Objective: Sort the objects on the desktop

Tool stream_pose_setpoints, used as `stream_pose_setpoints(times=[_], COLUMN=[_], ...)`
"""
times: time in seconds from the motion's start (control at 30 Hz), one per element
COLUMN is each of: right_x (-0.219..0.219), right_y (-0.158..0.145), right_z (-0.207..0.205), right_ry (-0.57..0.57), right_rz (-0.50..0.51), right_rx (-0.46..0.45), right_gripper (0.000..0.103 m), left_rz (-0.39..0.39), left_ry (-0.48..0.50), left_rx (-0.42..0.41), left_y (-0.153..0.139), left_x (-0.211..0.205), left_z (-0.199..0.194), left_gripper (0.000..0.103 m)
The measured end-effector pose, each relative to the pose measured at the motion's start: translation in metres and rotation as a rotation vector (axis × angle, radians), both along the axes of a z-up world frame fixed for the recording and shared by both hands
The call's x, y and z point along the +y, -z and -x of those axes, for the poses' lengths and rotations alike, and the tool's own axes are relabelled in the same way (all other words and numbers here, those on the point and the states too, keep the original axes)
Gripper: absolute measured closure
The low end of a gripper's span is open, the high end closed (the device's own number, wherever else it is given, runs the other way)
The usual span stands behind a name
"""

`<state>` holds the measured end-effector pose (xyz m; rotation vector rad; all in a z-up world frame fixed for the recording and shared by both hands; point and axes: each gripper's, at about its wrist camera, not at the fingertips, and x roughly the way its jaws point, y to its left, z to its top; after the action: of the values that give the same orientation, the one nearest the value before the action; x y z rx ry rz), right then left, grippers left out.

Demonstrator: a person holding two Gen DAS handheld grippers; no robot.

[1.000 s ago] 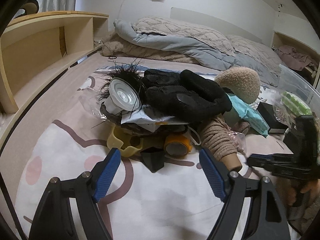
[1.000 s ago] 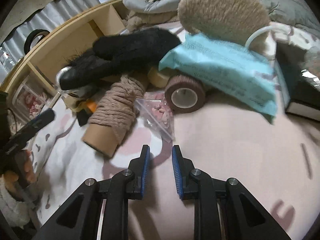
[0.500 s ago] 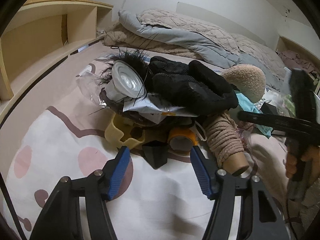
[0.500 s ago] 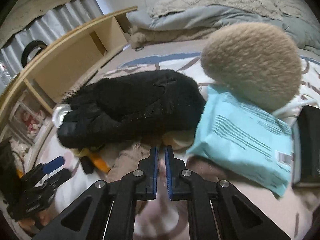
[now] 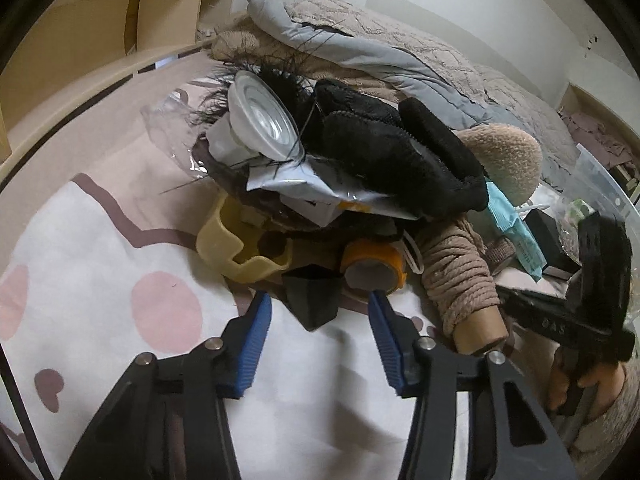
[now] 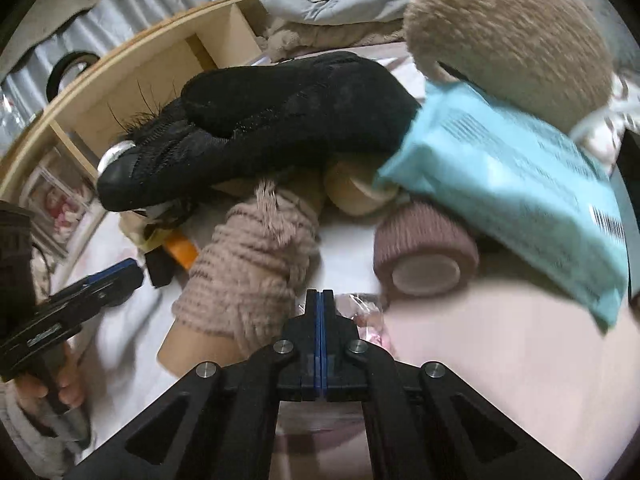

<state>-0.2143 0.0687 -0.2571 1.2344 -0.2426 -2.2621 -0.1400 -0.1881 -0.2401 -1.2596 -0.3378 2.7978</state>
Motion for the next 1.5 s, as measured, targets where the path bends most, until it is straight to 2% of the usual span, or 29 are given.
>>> stream_pose_setpoints(times=[0.23, 0.43, 0.53, 0.73, 1.0, 1.33, 1.43, 1.5], right_x=[0.014, 0.023, 0.026, 0.020, 0.022, 0.026, 0.026, 0.022], right_y=[0.003, 0.002, -0.002, -0.007, -0.010, -0.011, -0.014, -0.019], right_z=[-0.025, -0.045, -0.042, -0.043, -0.059, -0.082, -0.091, -0.101], right_ry=[0.011, 0.030, 0.039, 0.051, 0.071, 0.088, 0.092, 0.088], right_rz=[0.022, 0.049, 0.054, 0.067, 0.067, 0.050, 0.020, -0.040], right_rx=[-0.012, -0.020, -0.021, -0.022, -0.017, -0.021, -0.015, 0.007], right_gripper=[0.103, 0.103, 0.103, 0.103, 0.103, 0.103, 0.103, 0.103], left_rz=[-0.011, -0.081, -0.087, -0.074, -0.093, -0.098, -0.082, -0.066], left_ry=[0.007, -0.033, -0.051, -0.046, 0.021, 0.175, 0.216, 0.243], left_rx=[-0.014, -0.052, -0.071, -0.072, -0.065, -0.104, -0.101, -0.103], left_y=[0.000, 0.008, 0.014, 0.014, 0.011, 0.002, 0.001, 0.001], left_x=[0.000, -0.013, -0.015, -0.011, -0.002, 0.023, 0.039, 0.049], left_z=[0.009, 0.020, 0.023, 0.028, 0.020, -0.015, -0.023, -0.026], left_gripper=[0.054, 0.055, 0.062, 0.067, 0.068, 0.068, 0.068, 0.068])
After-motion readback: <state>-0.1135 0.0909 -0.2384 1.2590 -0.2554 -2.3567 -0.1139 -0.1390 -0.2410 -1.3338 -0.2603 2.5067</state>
